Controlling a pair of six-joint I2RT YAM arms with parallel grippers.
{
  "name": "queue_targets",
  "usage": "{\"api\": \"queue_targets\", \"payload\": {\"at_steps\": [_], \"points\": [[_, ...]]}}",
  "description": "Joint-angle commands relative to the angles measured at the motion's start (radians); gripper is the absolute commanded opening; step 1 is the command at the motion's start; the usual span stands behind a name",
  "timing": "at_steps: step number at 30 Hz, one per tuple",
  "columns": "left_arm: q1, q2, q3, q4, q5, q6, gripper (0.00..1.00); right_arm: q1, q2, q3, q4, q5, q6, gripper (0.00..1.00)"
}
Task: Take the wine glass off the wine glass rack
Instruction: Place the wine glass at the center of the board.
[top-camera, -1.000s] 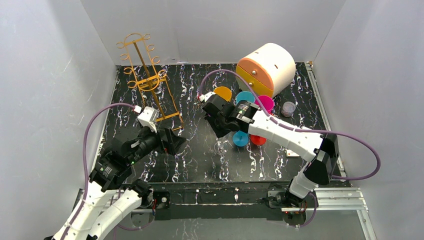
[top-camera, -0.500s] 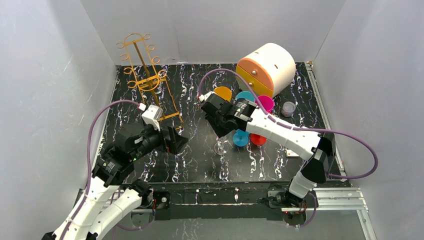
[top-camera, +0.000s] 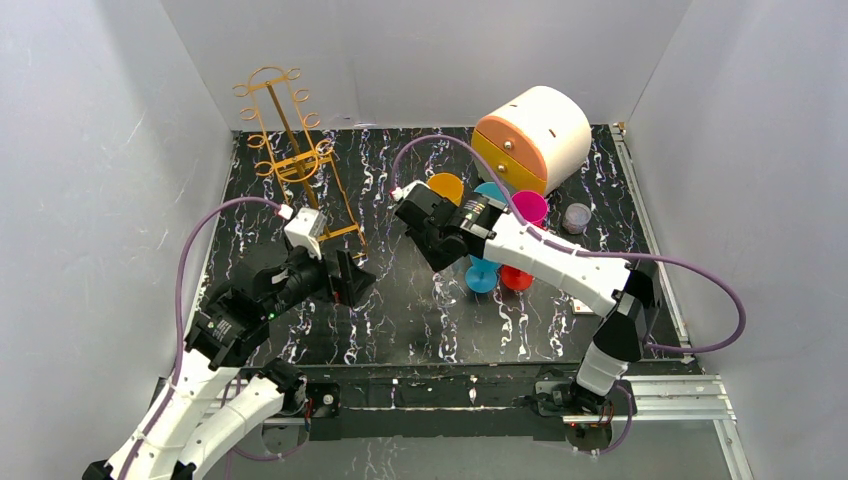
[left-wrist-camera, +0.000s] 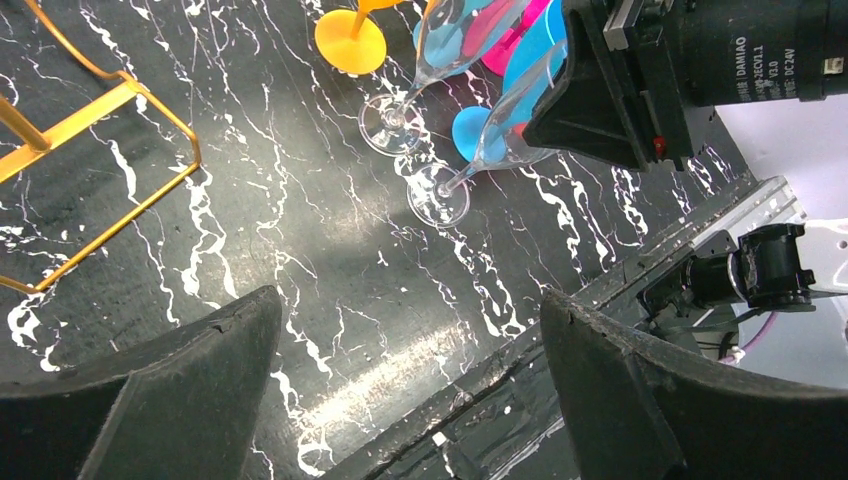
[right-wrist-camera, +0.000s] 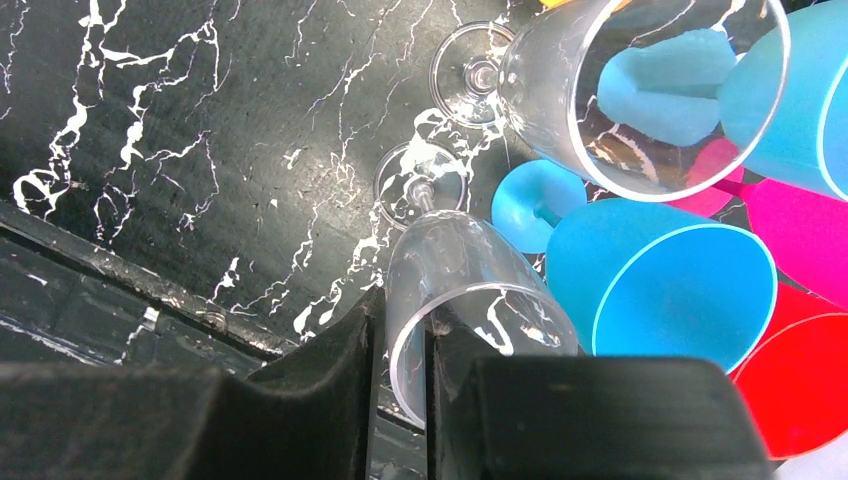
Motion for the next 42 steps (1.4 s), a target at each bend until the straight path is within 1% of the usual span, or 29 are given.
{"api": "queue_targets", "payload": {"at_steps": [1,6,9,12,16,19,24,26,28,32,35,38,42], "points": [[0.005,-0.01,0.045,-0.023,-0.036,0.023,0.98,0.001,0.003,0.051,-0.039,0.037,-0.007,0.26],[0.005,-0.028,0.04,-0.036,-0.074,0.027,0.98,0.0,0.007,0.03,-0.036,0.03,-0.006,0.25],[0.005,-0.034,0.045,-0.051,-0.089,0.027,0.98,0.001,0.003,0.03,-0.043,0.03,-0.002,0.29],[0.005,-0.037,0.052,-0.061,-0.104,0.027,0.98,0.001,-0.024,0.028,-0.022,0.013,-0.004,0.35],[0.005,-0.03,0.057,-0.076,-0.119,0.015,0.98,0.001,-0.074,0.02,0.027,-0.028,-0.011,0.46],[0.005,-0.016,0.062,-0.093,-0.165,0.007,0.98,0.001,-0.112,0.012,0.065,-0.062,-0.013,0.55],[0.005,-0.003,0.057,-0.121,-0.253,-0.045,0.98,0.001,-0.184,-0.024,0.14,-0.053,-0.009,0.61],[0.005,0.004,0.054,-0.13,-0.28,-0.064,0.98,0.001,-0.218,-0.048,0.188,-0.052,-0.002,0.66],[0.005,0.027,0.056,-0.137,-0.34,-0.103,0.98,0.0,-0.256,-0.084,0.273,-0.048,0.01,0.7],[0.005,0.107,0.07,-0.167,-0.442,-0.176,0.98,0.001,-0.341,-0.172,0.43,-0.039,0.039,0.8],[0.005,0.138,0.066,-0.205,-0.577,-0.229,0.98,0.001,-0.387,-0.206,0.486,0.009,0.045,0.86],[0.005,0.138,0.052,-0.209,-0.652,-0.229,0.98,0.001,-0.416,-0.221,0.503,0.113,0.041,0.88],[0.005,0.147,0.012,-0.181,-0.713,-0.214,0.98,-0.015,-0.404,-0.203,0.413,0.269,0.018,0.91]]}}
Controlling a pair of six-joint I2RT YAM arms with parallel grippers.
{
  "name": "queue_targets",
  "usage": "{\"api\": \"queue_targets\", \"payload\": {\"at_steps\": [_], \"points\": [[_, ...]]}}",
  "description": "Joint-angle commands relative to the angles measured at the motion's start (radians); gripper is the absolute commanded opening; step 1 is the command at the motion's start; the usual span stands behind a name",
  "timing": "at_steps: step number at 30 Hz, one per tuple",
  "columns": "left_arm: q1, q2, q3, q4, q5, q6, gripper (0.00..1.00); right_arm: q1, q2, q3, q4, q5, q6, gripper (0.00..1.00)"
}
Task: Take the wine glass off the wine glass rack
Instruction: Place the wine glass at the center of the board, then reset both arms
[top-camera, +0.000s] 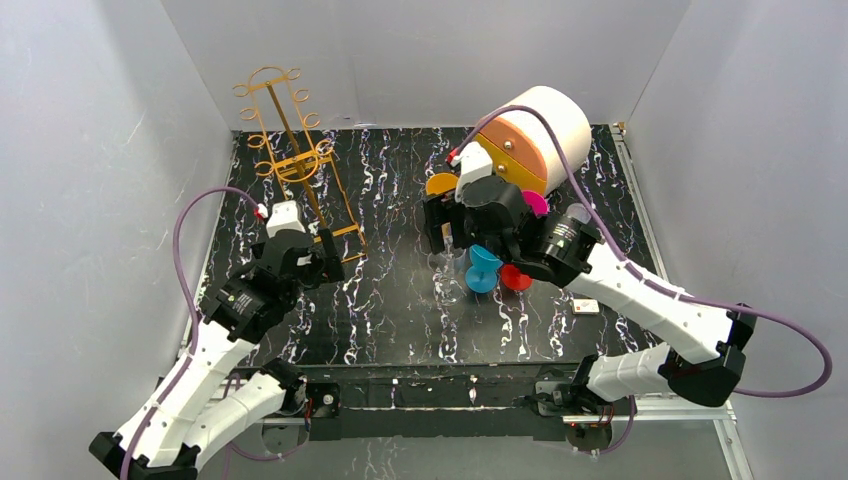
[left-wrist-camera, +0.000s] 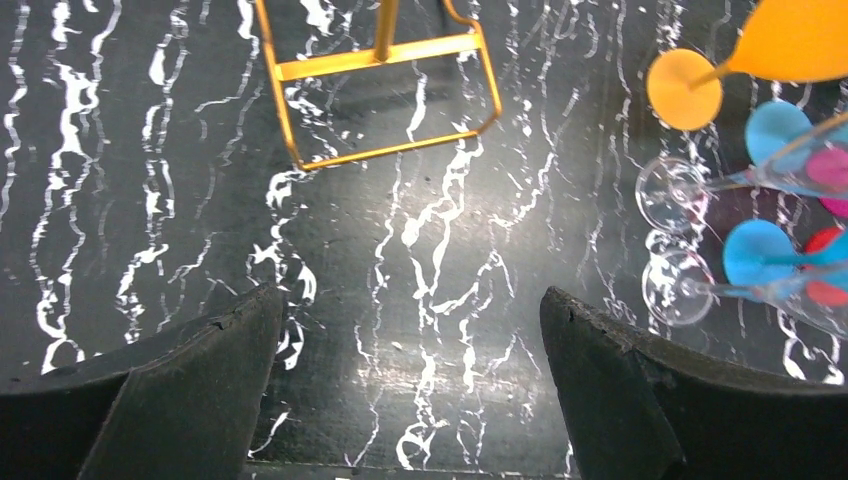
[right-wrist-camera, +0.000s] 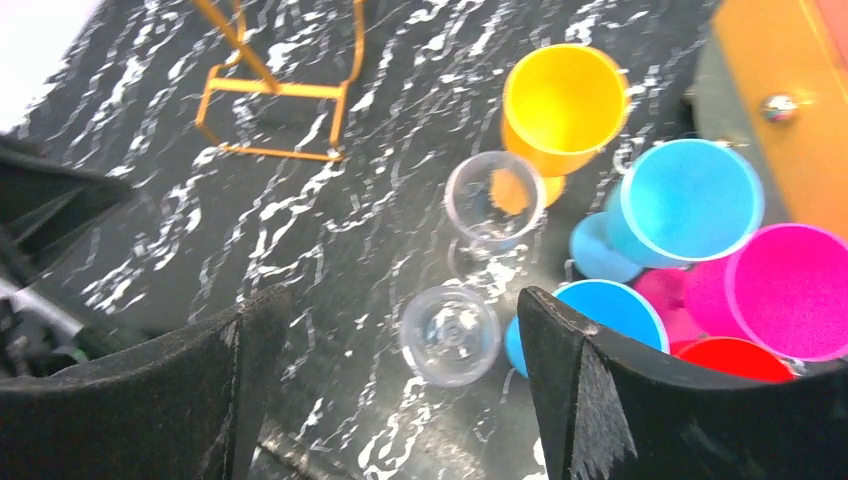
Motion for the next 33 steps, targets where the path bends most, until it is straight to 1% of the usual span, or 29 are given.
{"api": "queue_targets", "payload": {"at_steps": [1,3,6,9,10,13,16,17,19,21,24,27,28,33], "points": [[0.005,0.002,-0.035,0.0,-0.156,-0.018,0.98,-0.028,-0.01,0.02,-0.027,0.195,-0.011,0.92],[0.005,0.011,-0.053,0.008,-0.177,-0.036,0.98,-0.061,-0.018,0.019,-0.054,0.177,-0.014,0.93],[0.006,0.013,-0.095,0.037,-0.208,-0.105,0.98,-0.122,-0.052,-0.005,-0.047,0.127,-0.014,0.93],[0.006,0.016,-0.141,0.061,-0.181,-0.207,0.98,-0.212,-0.08,-0.025,-0.02,0.062,-0.05,0.94],[0.006,0.014,-0.161,0.073,-0.192,-0.249,0.98,-0.244,-0.08,-0.017,-0.028,0.055,-0.068,0.94],[0.008,-0.005,-0.188,0.077,-0.248,-0.306,0.98,-0.336,-0.068,0.018,-0.082,0.049,-0.117,0.95],[0.017,-0.025,-0.195,0.074,-0.293,-0.323,0.98,-0.406,-0.08,0.02,-0.1,0.013,-0.129,0.96],[0.024,-0.029,-0.193,0.075,-0.305,-0.309,0.98,-0.419,-0.09,0.008,-0.09,-0.009,-0.13,0.96],[0.035,-0.02,-0.184,0.101,-0.322,-0.209,0.98,-0.434,-0.111,-0.023,-0.063,-0.06,-0.137,0.97],[0.05,0.009,-0.15,0.06,-0.377,-0.17,0.98,-0.438,-0.118,-0.04,-0.053,-0.106,-0.159,0.98],[0.079,0.036,-0.125,0.042,-0.408,-0.121,0.98,-0.444,-0.105,-0.026,-0.095,-0.082,-0.189,0.99],[0.144,0.046,-0.128,0.054,-0.368,-0.092,0.98,-0.459,-0.094,-0.016,-0.102,-0.073,-0.205,0.99],[0.175,0.049,-0.135,0.071,-0.328,-0.067,0.98,-0.465,-0.093,-0.015,-0.098,-0.082,-0.207,0.99],[0.328,0.102,-0.118,0.086,-0.264,-0.012,0.98,-0.507,-0.051,0.022,-0.114,-0.128,-0.22,0.99]]}}
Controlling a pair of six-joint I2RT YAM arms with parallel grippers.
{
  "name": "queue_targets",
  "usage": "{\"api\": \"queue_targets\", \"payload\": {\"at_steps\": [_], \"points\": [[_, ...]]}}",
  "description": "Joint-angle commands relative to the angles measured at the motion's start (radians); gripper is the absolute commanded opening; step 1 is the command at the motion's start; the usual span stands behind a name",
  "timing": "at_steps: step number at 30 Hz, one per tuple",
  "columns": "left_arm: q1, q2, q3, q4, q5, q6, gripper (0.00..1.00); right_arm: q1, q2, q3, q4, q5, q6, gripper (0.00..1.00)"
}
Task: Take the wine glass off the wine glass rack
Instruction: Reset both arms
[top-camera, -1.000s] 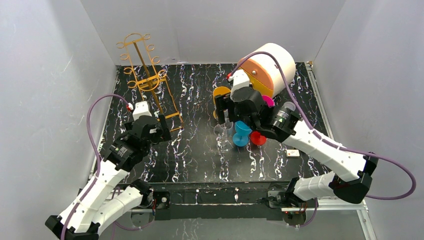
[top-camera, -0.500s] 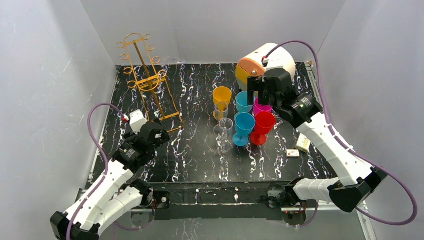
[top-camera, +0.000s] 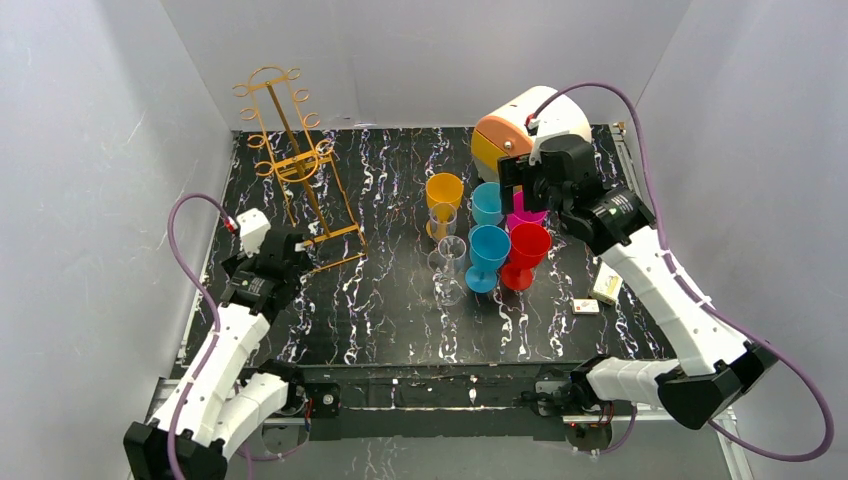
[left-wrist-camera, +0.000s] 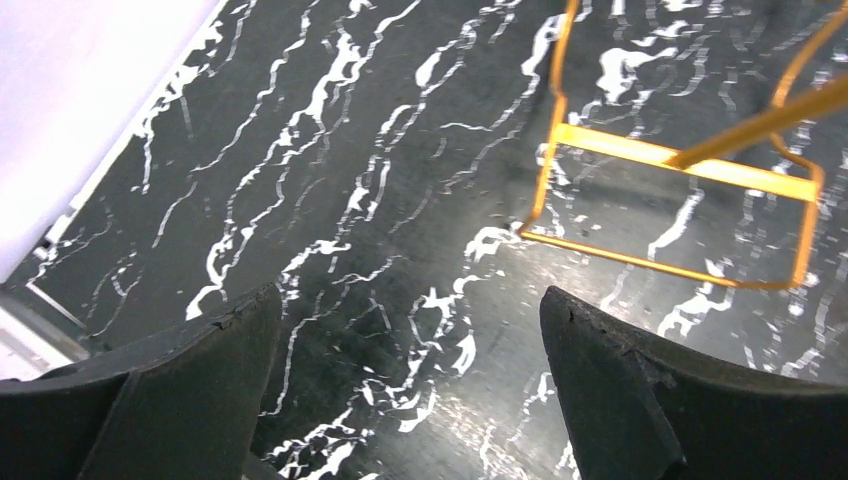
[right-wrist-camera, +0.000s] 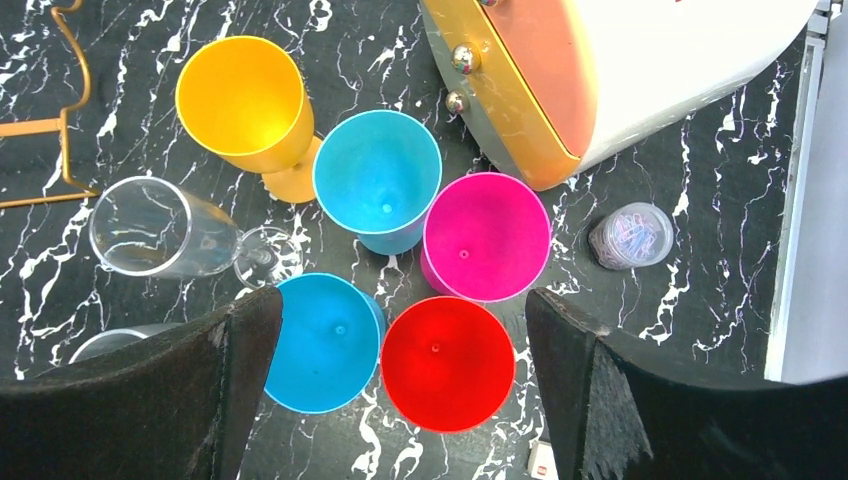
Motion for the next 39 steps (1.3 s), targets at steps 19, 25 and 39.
{"api": "queue_targets", "payload": {"at_steps": [19,25,39], "points": [[0.306,0.093,0.41,-0.109,0.081,0.208,0.98,-0.256,0.034,0.056,0.008,-0.128,0.05,0.99],[0.306,0.097,0.509,-0.102,0.324,0.38,0.98,-0.257,-0.002,0.024,0.042,-0.052,0.032,0.99],[0.306,0.375,1.055,-0.385,0.316,0.381,0.98,-0.257,0.026,0.134,-0.026,-0.072,0.083,0.99]]}}
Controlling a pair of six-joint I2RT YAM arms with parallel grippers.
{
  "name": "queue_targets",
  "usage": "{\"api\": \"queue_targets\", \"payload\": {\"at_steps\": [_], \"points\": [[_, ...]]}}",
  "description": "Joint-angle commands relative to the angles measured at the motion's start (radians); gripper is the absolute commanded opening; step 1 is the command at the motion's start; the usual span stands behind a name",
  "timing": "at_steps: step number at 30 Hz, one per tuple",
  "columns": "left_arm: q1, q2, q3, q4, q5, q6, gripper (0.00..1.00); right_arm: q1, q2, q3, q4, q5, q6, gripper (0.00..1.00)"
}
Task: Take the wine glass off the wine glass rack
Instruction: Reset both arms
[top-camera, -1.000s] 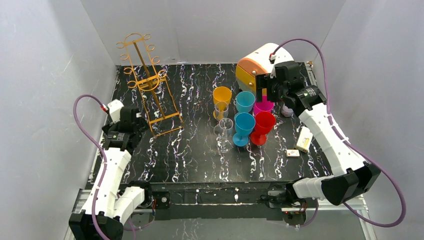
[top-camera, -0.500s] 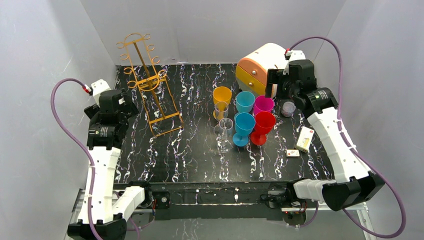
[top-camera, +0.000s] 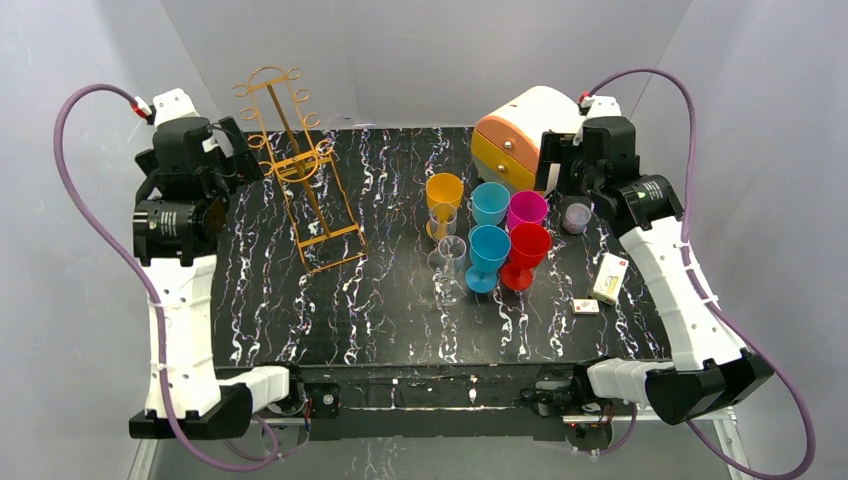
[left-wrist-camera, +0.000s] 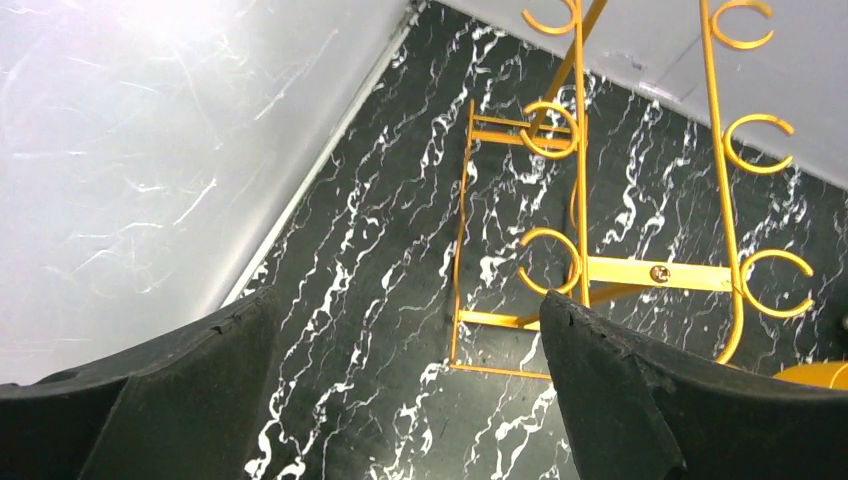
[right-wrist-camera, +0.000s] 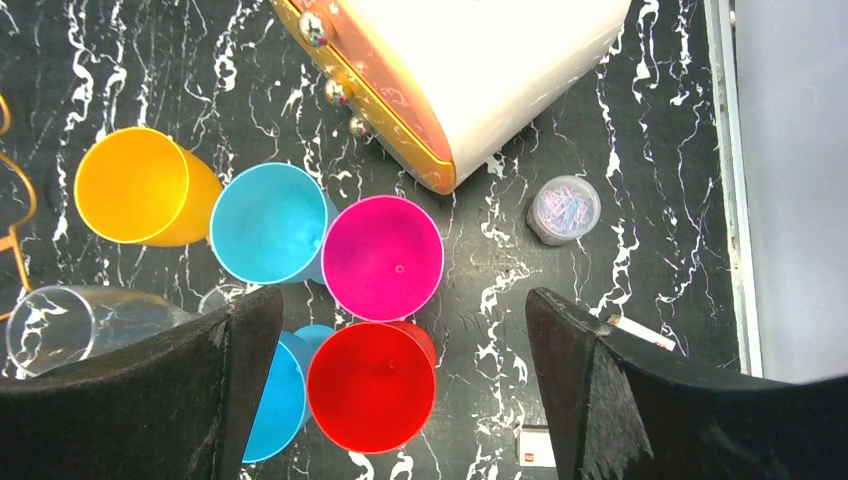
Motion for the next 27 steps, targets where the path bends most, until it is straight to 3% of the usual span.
{"api": "queue_targets", "payload": {"at_steps": [1,7,17,27], "points": [[0.005,0.053,0.055,-0.116,0.054,0.023,0.98,-0.002,0.004,0.087,0.005,-0.007,0.028,0.99],[0.005,0.007,0.06,-0.039,0.101,0.01,0.98,-0.002,0.017,0.11,-0.013,-0.035,0.058,0.99],[0.005,-0.078,-0.055,0.074,0.192,-0.04,0.98,-0.002,0.027,0.113,-0.007,-0.065,0.049,0.99],[-0.001,-0.12,-0.085,0.083,0.221,-0.04,0.98,-0.003,-0.023,0.089,0.067,-0.258,0.087,0.99]]}}
